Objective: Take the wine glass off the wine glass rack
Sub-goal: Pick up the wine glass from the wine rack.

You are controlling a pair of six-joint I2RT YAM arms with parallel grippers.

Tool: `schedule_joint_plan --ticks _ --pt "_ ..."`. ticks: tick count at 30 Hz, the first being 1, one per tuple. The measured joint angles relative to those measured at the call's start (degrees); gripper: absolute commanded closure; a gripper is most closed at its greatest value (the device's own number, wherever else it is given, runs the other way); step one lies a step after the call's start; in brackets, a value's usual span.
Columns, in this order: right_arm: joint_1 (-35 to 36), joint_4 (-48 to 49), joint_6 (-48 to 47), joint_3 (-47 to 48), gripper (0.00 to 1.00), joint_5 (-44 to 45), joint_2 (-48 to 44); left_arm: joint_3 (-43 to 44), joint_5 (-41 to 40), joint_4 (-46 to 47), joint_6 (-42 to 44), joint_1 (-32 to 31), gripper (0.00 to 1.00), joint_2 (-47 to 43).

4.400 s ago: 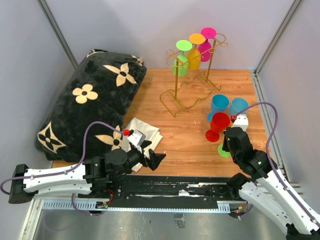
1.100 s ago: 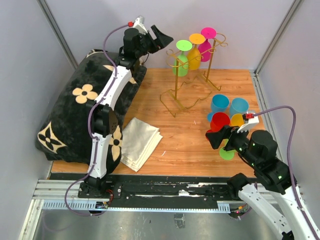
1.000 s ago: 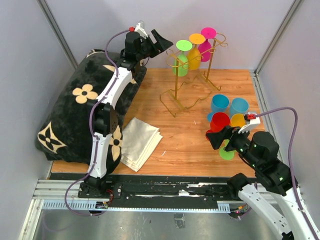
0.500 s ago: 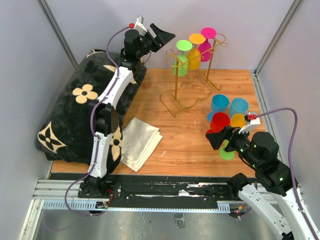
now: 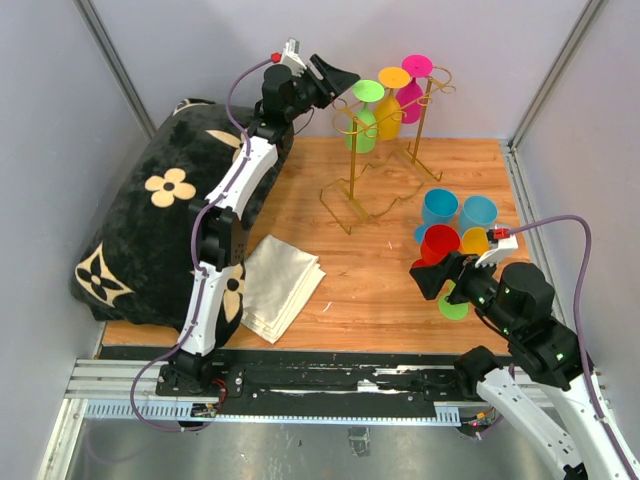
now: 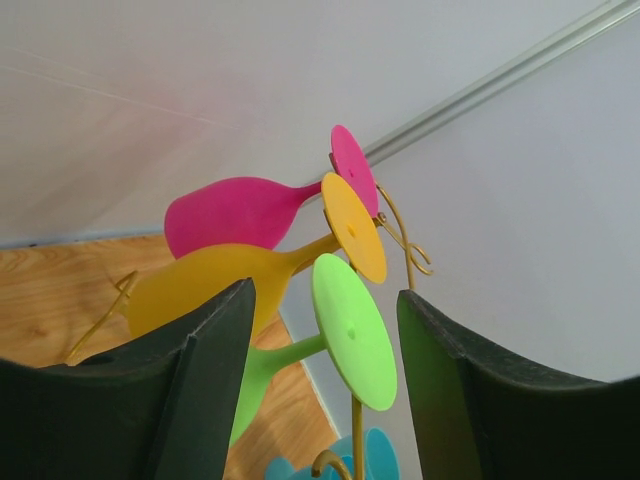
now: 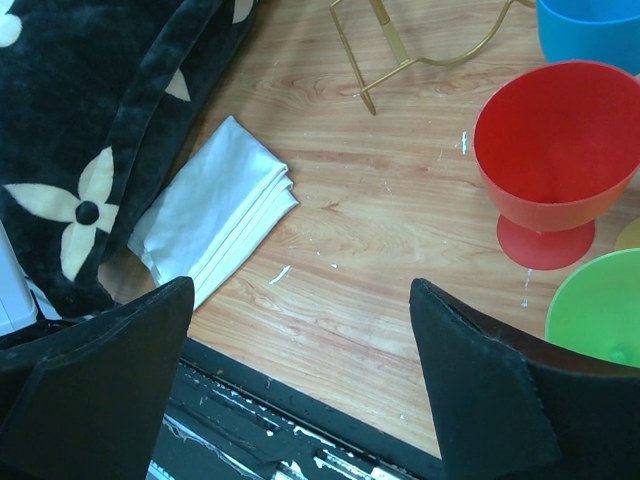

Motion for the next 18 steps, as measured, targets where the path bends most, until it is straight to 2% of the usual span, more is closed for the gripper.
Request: schedule_joint_plan --ticks 7,16,18 --pt "0.00 0.07 0.07 -0.83 0.11 -0.02 0.46 0.00 0.35 -0.02 0.02 0.04 0.49 0.11" --pt "0.00 0.09 0.48 -1.44 0.11 -0.48 1.16 0.00 0.55 -1.81 1.49 0.04 0.52 0.11" --pt "0.00 0.09 0.61 -1.44 0.11 -0.48 1.18 0.00 0.59 -2.16 1.75 0.04 0.56 0.15"
